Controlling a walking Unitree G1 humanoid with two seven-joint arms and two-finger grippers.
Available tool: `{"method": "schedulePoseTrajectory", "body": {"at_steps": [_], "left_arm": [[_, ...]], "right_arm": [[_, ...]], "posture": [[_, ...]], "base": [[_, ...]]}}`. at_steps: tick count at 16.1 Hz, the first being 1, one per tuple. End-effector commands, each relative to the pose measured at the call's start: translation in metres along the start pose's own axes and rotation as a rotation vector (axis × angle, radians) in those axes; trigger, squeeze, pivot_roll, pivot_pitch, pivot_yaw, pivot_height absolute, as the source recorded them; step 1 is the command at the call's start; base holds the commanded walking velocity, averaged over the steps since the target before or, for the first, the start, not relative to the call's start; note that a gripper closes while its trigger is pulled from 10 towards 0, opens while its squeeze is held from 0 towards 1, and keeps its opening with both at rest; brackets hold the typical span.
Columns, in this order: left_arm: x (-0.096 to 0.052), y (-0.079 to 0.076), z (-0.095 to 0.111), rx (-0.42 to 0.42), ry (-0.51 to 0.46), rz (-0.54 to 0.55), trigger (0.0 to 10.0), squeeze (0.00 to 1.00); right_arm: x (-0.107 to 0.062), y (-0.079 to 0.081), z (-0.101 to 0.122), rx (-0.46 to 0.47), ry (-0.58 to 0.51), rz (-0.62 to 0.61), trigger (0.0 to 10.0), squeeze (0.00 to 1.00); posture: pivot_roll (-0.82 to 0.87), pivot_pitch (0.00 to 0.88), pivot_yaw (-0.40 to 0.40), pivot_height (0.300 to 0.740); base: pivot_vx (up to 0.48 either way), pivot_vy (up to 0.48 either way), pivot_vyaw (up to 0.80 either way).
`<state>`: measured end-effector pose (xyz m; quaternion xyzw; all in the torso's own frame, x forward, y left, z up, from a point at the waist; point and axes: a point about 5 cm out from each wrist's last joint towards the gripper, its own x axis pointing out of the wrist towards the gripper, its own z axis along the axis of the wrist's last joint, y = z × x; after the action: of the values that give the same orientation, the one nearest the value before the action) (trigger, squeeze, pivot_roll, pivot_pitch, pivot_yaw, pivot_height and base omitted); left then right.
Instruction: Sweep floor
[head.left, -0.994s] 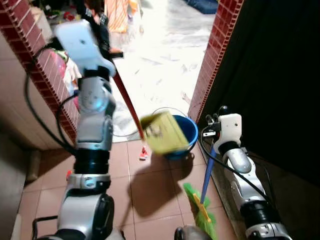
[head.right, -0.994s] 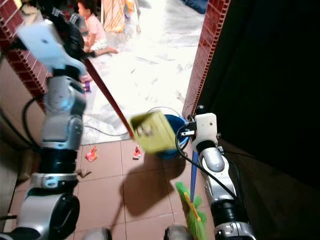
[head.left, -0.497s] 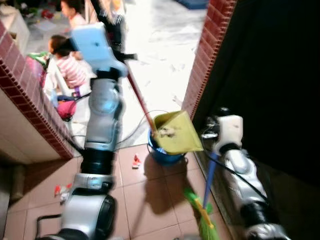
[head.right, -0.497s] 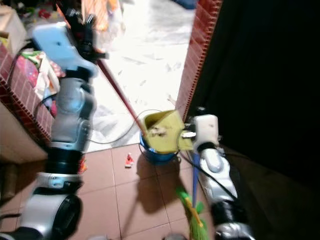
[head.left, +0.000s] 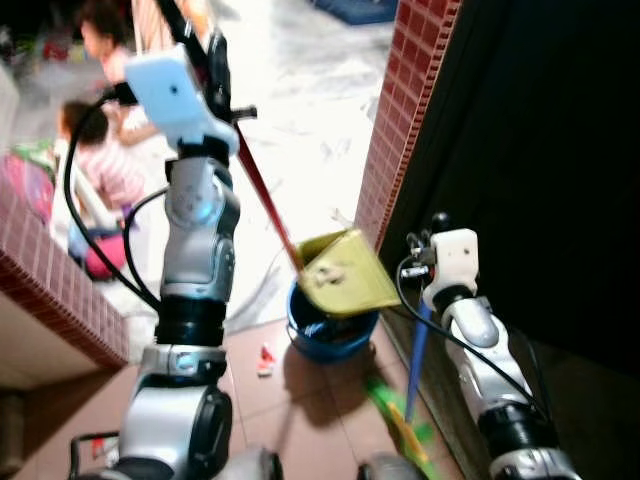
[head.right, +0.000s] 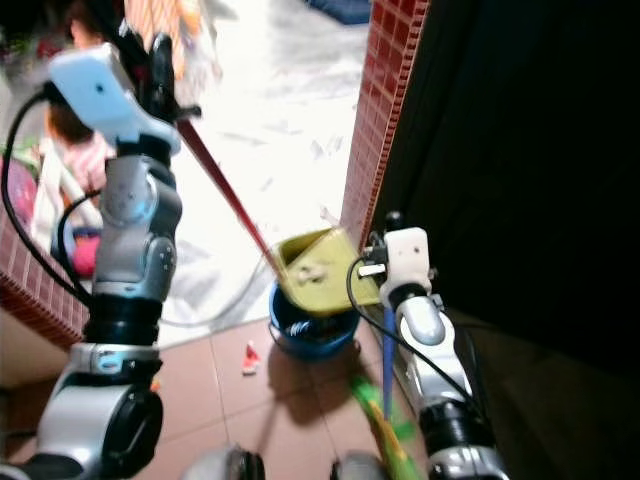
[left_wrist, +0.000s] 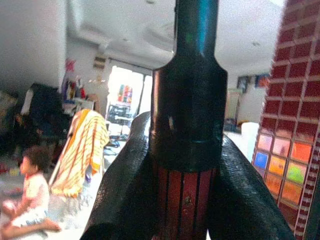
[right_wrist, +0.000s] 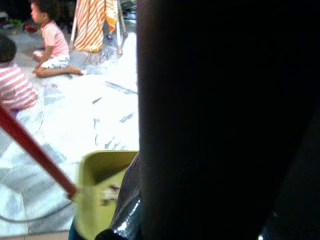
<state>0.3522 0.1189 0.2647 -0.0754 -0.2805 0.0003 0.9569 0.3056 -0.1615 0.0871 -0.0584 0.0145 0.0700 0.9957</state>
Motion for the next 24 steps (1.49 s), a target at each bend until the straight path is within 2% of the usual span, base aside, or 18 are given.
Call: {"method": "schedulePoseTrajectory", "body": {"at_steps": [1,7,9,11,15,18,19,21,23,24], "left_arm": [[0.006,-0.011,0.018,-0.009,-0.085,-0.028,10.0,0.00],[0.003,-0.019,0.011,0.054,-0.061,-0.116,10.0,0.00],[0.004,-0.025,0.009,0.148,-0.055,-0.194,10.0,0.00],[0.006,-0.026,0.009,0.190,-0.073,-0.223,10.0,0.00],[0.003,-0.034,0.007,0.174,-0.082,-0.278,10.0,0.00],[-0.007,-0.055,0.008,0.154,-0.124,-0.426,10.0,0.00],[-0.012,-0.066,0.010,0.123,-0.138,-0.521,10.0,0.00],[-0.026,-0.085,0.013,0.127,-0.176,-0.720,10.0,0.00],[-0.049,-0.103,0.006,0.166,-0.162,-1.000,10.0,0.00],[-0.052,-0.104,0.004,0.176,-0.161,-1.032,10.0,0.00]], "right_arm": [[0.000,-0.009,0.003,-0.015,-0.009,-0.020,10.0,0.00],[0.000,-0.007,0.003,-0.017,-0.007,-0.013,10.0,0.00],[0.001,-0.008,0.003,-0.017,-0.008,-0.018,10.0,0.00],[0.001,-0.009,0.003,-0.013,-0.010,-0.027,10.0,0.00],[-0.004,-0.010,-0.002,-0.017,-0.002,-0.046,10.0,0.00],[-0.004,-0.009,0.000,-0.018,-0.006,-0.047,10.0,0.00],[-0.004,-0.010,0.000,-0.021,-0.003,-0.046,10.0,0.00],[-0.003,-0.010,-0.003,-0.025,0.000,-0.046,10.0,0.00],[0.003,-0.009,0.002,-0.014,-0.023,-0.071,10.0,0.00],[0.003,-0.009,0.003,-0.014,-0.024,-0.071,10.0,0.00]], "posture": [[-0.15,0.060,0.004,0.740],[-0.14,0.054,0.011,0.740],[-0.14,0.058,0.016,0.740],[-0.14,0.063,0.020,0.740],[-0.14,0.073,0.035,0.740],[-0.13,0.101,0.029,0.740],[-0.13,0.114,0.024,0.740],[-0.12,0.103,0.037,0.740],[-0.11,0.099,0.051,0.740],[-0.11,0.099,0.051,0.740]], "base": [[0.334,0.000,0.00],[0.000,0.000,0.00],[0.000,0.000,0.00],[0.000,0.000,0.00],[0.000,0.000,0.00],[0.000,0.000,0.00],[0.000,0.000,0.00],[0.000,0.000,0.00],[0.000,0.000,0.00],[0.000,0.000,0.00]]}}
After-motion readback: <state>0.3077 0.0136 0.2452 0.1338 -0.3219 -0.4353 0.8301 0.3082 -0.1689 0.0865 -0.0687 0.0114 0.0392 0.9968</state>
